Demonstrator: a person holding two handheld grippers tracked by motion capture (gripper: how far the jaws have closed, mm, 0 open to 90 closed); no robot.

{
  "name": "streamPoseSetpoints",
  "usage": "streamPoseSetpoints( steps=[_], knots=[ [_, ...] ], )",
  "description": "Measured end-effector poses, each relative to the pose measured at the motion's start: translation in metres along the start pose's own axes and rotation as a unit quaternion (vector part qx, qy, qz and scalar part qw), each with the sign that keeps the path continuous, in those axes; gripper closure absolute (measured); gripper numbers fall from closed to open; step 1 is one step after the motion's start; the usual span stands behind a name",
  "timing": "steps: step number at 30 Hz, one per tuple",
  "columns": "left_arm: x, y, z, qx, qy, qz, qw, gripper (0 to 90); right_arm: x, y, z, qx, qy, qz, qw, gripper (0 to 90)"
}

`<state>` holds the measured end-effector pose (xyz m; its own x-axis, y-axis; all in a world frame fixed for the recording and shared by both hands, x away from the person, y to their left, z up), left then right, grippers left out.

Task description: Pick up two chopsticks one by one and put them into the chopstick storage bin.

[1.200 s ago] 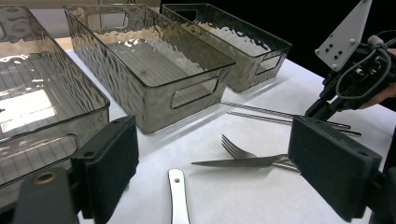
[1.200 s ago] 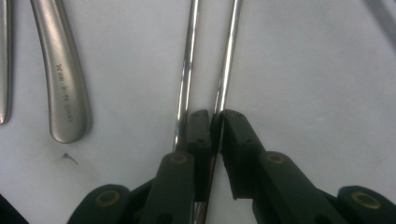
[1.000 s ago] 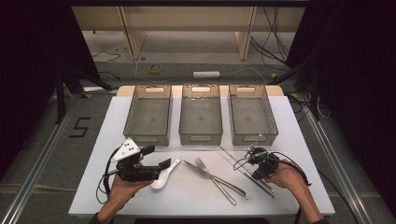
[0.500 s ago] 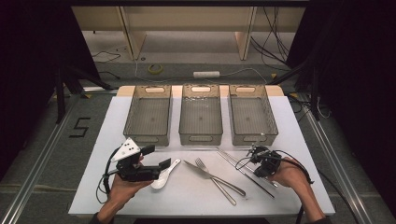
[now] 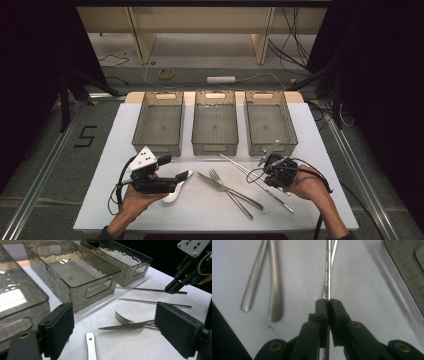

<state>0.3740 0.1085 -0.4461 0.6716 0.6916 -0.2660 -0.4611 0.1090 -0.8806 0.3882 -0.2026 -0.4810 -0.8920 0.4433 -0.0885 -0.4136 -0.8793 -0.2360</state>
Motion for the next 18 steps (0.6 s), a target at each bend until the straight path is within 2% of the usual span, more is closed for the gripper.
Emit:
streamPoseSetpoints(
  steps=[4,5,11,13,18],
  knots=[
    [-0.006,0.001,-0.005,0.016,0.009,-0.011,0.9998,15.8,0.011,-0.013,0.002,-0.002,-0.001,0.030,0.9995,86.0],
    [-0.009,0.000,-0.008,0.022,0.011,-0.022,0.9995,15.8,0.014,-0.017,0.002,-0.002,-0.003,0.039,0.9992,85.9],
    [-0.019,0.002,-0.018,0.046,0.030,-0.037,0.9978,16.0,0.027,-0.032,0.003,-0.002,-0.006,0.070,0.9975,85.9],
    [-0.026,0.005,-0.026,0.067,0.038,-0.056,0.9955,16.6,0.031,-0.037,0.003,-0.007,-0.006,0.082,0.9966,85.9],
    [-0.039,0.009,-0.035,0.092,0.055,-0.091,0.9901,18.1,0.042,-0.045,0.004,-0.008,-0.010,0.105,0.9944,85.9]
  ],
)
Point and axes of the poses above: each handheld gripper's, and its own axes: z roughly backward along the jaws, y roughly out of its underside, x roughly to its left, the point moved 7 cm from there along -z, roughly forward along the jaws, and after that the axes turned 5 degrees about z, right-handed, at the moved point
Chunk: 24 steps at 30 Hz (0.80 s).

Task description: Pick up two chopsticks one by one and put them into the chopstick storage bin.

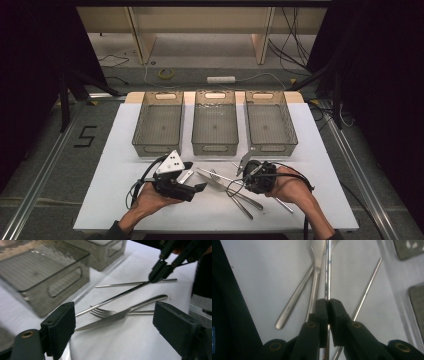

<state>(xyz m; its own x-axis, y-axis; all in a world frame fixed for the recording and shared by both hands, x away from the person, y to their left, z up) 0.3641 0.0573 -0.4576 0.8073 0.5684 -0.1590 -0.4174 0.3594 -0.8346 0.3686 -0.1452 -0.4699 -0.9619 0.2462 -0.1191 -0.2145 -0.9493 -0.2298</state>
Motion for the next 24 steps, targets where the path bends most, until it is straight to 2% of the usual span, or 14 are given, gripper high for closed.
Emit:
streamPoseSetpoints(
  steps=[1,2,3,4,5,7,8,11,16,21,24],
  knots=[
    [0.000,0.000,0.000,0.000,0.000,0.000,1.0000,18.6,0.001,-0.002,-0.001,-0.001,-0.001,0.006,1.0000,85.9],
    [-0.003,0.001,-0.004,0.011,0.007,-0.010,0.9999,19.2,0.003,-0.003,-0.001,0.001,-0.002,0.011,0.9999,85.9],
    [-0.005,0.001,-0.006,0.017,0.010,-0.014,0.9997,20.0,0.005,-0.005,-0.001,0.000,-0.002,0.008,1.0000,85.9],
    [-0.005,0.001,-0.006,0.017,0.010,-0.014,0.9997,20.5,0.006,-0.005,-0.001,0.004,-0.003,0.020,0.9998,85.9],
    [-0.007,0.003,-0.010,0.032,0.014,-0.026,0.9990,21.4,0.008,-0.007,-0.001,0.005,-0.004,0.027,0.9996,85.9],
    [-0.008,0.004,-0.013,0.040,0.014,-0.033,0.9986,22.4,0.012,-0.011,-0.001,0.004,-0.007,0.034,0.9994,85.9],
    [-0.011,0.007,-0.017,0.058,0.016,-0.048,0.9971,23.2,0.014,-0.012,-0.001,0.006,-0.009,0.040,0.9992,85.9],
    [-0.016,0.012,-0.021,0.081,0.024,-0.066,0.9942,27.5,0.019,-0.015,0.000,0.009,-0.013,0.049,0.9986,85.9],
    [-0.020,0.018,-0.026,0.111,0.019,-0.106,0.9880,36.2,0.025,-0.020,-0.002,0.013,-0.017,0.068,0.9975,85.9],
    [-0.025,0.020,-0.030,0.124,0.029,-0.116,0.9850,43.3,0.029,-0.023,-0.004,0.012,-0.023,0.076,0.9967,85.9],
    [-0.027,0.020,-0.031,0.127,0.038,-0.118,0.9842,48.2,0.030,-0.024,-0.003,0.011,-0.025,0.081,0.9963,85.9]
  ],
)
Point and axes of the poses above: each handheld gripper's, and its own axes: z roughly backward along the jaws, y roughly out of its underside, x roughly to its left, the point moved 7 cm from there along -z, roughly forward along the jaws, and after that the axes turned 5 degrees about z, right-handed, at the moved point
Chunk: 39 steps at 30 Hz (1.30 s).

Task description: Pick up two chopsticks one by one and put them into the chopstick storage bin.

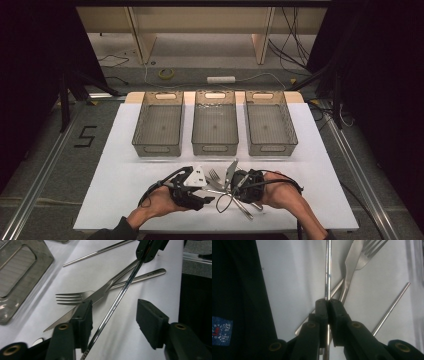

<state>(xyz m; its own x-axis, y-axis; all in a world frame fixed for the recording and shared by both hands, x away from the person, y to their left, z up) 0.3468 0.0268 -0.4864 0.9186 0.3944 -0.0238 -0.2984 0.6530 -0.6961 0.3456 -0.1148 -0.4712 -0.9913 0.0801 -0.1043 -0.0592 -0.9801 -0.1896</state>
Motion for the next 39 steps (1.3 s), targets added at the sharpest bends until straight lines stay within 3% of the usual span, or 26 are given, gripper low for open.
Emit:
streamPoseSetpoints(
  steps=[10,11,13,15,21,24,33,35,37,39],
  knots=[
    [-0.006,0.000,-0.002,0.012,0.015,-0.020,0.9996,60.3,0.004,-0.002,0.001,-0.002,-0.004,0.012,0.9999,85.9],
    [-0.007,0.001,-0.002,0.017,0.018,-0.024,0.9994,61.8,0.004,-0.001,0.001,0.000,-0.008,0.021,0.9997,85.9],
    [-0.008,0.002,-0.003,0.020,0.019,-0.028,0.9992,63.9,0.006,-0.002,0.001,-0.001,-0.009,0.014,0.9999,85.9],
    [-0.008,0.002,-0.003,0.022,0.020,-0.032,0.9990,65.8,0.005,-0.002,0.000,-0.002,-0.010,0.024,0.9997,85.9],
    [-0.010,0.005,-0.007,0.037,0.020,-0.046,0.9981,68.1,0.009,-0.003,0.001,0.001,-0.017,0.025,0.9995,85.9],
    [-0.011,0.005,-0.006,0.036,0.016,-0.055,0.9977,74.0,0.009,-0.002,0.000,0.003,-0.019,0.031,0.9993,85.9],
    [-0.017,0.007,-0.006,0.048,0.042,-0.079,0.9949,80.6,0.012,-0.001,0.001,-0.001,-0.026,0.053,0.9983,85.1],
    [-0.020,0.008,-0.005,0.047,0.060,-0.078,0.9940,85.0,0.008,0.000,0.003,-0.012,-0.017,0.039,0.9990,79.8],
    [-0.019,0.005,-0.004,0.040,0.052,-0.071,0.9953,85.4,0.002,0.001,0.006,-0.024,-0.016,0.028,0.9992,74.0],
    [-0.016,0.004,-0.001,0.033,0.047,-0.065,0.9962,85.7,-0.001,0.001,0.011,-0.044,-0.007,0.014,0.9989,61.9]
  ],
)
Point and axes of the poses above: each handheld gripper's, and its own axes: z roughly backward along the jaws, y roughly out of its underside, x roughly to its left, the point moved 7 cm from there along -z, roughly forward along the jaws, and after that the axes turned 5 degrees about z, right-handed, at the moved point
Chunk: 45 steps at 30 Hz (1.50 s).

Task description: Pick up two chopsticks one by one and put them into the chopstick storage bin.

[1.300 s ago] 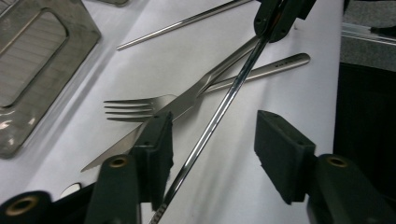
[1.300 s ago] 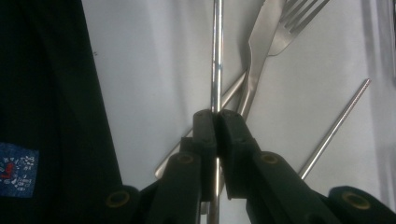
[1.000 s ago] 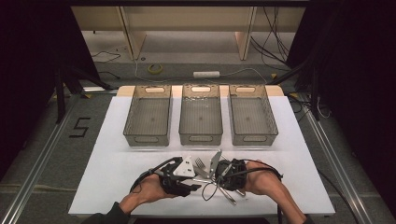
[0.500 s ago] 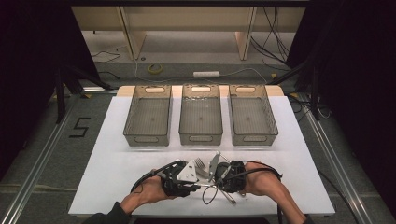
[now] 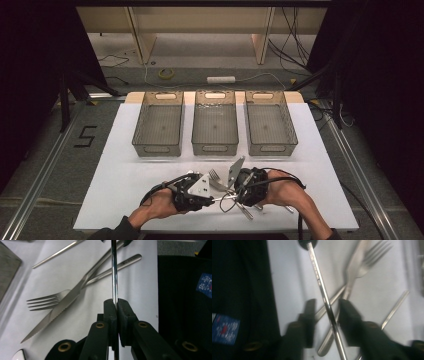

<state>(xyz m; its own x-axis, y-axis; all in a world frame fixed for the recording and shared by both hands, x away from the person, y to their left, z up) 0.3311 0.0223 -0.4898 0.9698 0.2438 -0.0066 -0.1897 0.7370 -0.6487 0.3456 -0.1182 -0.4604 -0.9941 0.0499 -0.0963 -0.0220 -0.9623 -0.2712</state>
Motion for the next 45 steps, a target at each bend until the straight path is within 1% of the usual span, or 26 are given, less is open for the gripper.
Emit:
streamPoseSetpoints(
  steps=[2,4,5,7,10,11,12,13,16,18,19,21,22,23,24,26,28,30,31,33,34,35,36,38,41,45],
  knots=[
    [0.003,0.000,0.002,-0.004,-0.005,0.010,0.9999,85.7,-0.004,0.000,0.006,-0.022,0.015,-0.035,0.9990,56.7],
    [0.008,0.002,0.004,-0.005,-0.016,0.021,0.9996,85.7,-0.011,0.001,0.013,-0.057,0.024,-0.058,0.9964,50.5],
    [0.010,0.002,0.006,-0.007,-0.022,0.026,0.9994,85.7,-0.013,0.001,0.015,-0.074,0.026,-0.076,0.9940,46.5],
    [0.016,0.003,0.008,-0.014,-0.033,0.042,0.9985,85.8,-0.018,0.004,0.020,-0.098,0.031,-0.108,0.9888,42.4],
    [0.025,0.003,0.013,-0.024,-0.054,0.066,0.9960,85.7,-0.024,0.010,0.023,-0.132,0.049,-0.135,0.9809,38.5],
    [0.025,0.003,0.013,-0.024,-0.054,0.066,0.9960,85.7,-0.026,0.013,0.024,-0.141,0.057,-0.140,0.9784,37.3],
    [0.027,0.004,0.014,-0.028,-0.061,0.075,0.9949,85.7,-0.027,0.015,0.024,-0.148,0.062,-0.153,0.9750,36.6],
    [0.033,0.005,0.017,-0.034,-0.070,0.097,0.9923,85.7,-0.028,0.018,0.024,-0.157,0.068,-0.162,0.9718,36.0],
    [0.038,0.007,0.020,-0.039,-0.084,0.117,0.9887,85.8,-0.031,0.030,0.023,-0.174,0.082,-0.191,0.9626,34.7],
    [0.042,0.008,0.023,-0.046,-0.092,0.131,0.9859,85.8,-0.031,0.037,0.020,-0.179,0.083,-0.211,0.9575,33.2],
    [0.044,0.008,0.025,-0.049,-0.096,0.137,0.9847,85.7,-0.032,0.041,0.019,-0.180,0.086,-0.218,0.9552,33.0],
    [0.049,0.009,0.028,-0.057,-0.110,0.149,0.9812,85.8,-0.032,0.047,0.015,-0.179,0.090,-0.230,0.9524,31.9],
    [0.049,0.009,0.028,-0.057,-0.110,0.149,0.9812,85.7,-0.032,0.050,0.013,-0.179,0.093,-0.235,0.9508,31.6],
    [0.052,0.009,0.031,-0.062,-0.115,0.157,0.9790,85.8,-0.032,0.053,0.011,-0.178,0.098,-0.243,0.9485,31.4],
    [0.056,0.010,0.034,-0.067,-0.122,0.166,0.9762,85.8,-0.032,0.055,0.009,-0.178,0.099,-0.247,0.9474,31.1],
    [0.060,0.011,0.039,-0.075,-0.128,0.180,0.9724,85.8,-0.032,0.062,0.006,-0.173,0.101,-0.255,0.9459,30.3],
    [0.065,0.012,0.044,-0.083,-0.137,0.193,0.9682,85.8,-0.033,0.067,0.004,-0.177,0.104,-0.268,0.9412,30.3],
    [0.070,0.013,0.048,-0.090,-0.147,0.202,0.9642,85.8,-0.032,0.072,0.003,-0.174,0.106,-0.273,0.9401,29.5],
    [0.073,0.014,0.051,-0.092,-0.150,0.205,0.9627,85.7,-0.032,0.074,0.002,-0.174,0.108,-0.276,0.9391,29.4],
    [0.079,0.016,0.054,-0.098,-0.159,0.216,0.9585,85.8,-0.031,0.078,0.000,-0.172,0.109,-0.281,0.9379,29.1],
    [0.079,0.016,0.054,-0.098,-0.159,0.216,0.9585,85.8,-0.030,0.080,-0.001,-0.170,0.110,-0.284,0.9371,28.9],
    [0.085,0.019,0.058,-0.102,-0.163,0.226,0.9550,85.8,-0.030,0.082,-0.002,-0.169,0.110,-0.285,0.9370,28.8],
    [0.088,0.020,0.059,-0.105,-0.166,0.230,0.9532,85.8,-0.029,0.083,-0.002,-0.166,0.109,-0.288,0.9367,28.7],
    [0.094,0.022,0.064,-0.113,-0.172,0.243,0.9480,85.8,-0.029,0.085,-0.004,-0.166,0.108,-0.294,0.9351,28.0],
    [0.102,0.022,0.072,-0.124,-0.183,0.253,0.9420,85.8,-0.028,0.088,-0.004,-0.166,0.109,-0.297,0.9341,26.9],
    [0.115,0.025,0.080,-0.133,-0.195,0.269,0.9337,85.8,-0.027,0.090,-0.006,-0.171,0.111,-0.302,0.9312,25.8]
  ],
)
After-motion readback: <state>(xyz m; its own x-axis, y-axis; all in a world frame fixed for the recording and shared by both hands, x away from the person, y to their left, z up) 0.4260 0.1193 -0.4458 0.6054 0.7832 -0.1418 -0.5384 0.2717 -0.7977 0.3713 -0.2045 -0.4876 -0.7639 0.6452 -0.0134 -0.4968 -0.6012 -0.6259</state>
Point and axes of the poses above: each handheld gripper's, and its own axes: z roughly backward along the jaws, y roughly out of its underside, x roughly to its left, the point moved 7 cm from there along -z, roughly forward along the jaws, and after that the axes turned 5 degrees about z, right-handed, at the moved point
